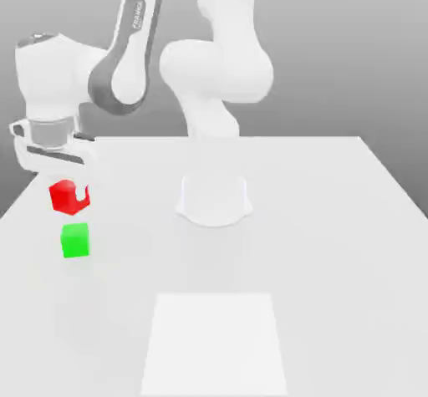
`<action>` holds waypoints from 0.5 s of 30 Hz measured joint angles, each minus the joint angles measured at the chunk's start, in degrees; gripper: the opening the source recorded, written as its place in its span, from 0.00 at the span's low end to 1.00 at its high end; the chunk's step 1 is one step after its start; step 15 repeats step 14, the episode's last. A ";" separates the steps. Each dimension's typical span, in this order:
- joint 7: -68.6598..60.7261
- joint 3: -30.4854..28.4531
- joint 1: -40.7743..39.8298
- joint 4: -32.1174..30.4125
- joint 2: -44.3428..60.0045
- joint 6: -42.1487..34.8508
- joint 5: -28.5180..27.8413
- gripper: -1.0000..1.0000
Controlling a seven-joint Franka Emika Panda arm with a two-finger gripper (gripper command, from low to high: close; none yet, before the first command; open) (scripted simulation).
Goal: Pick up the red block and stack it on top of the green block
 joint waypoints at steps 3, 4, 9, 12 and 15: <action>-3.04 -1.53 2.82 -0.06 2.45 1.70 4.44 0.00; -4.04 -2.02 3.75 -0.06 3.26 2.24 5.91 0.00; -8.90 -3.86 7.79 0.00 7.22 4.79 13.10 0.00; -11.55 -4.46 9.54 0.10 9.43 6.23 17.00 0.00; -13.07 -4.65 10.40 0.19 10.77 7.17 19.23 0.00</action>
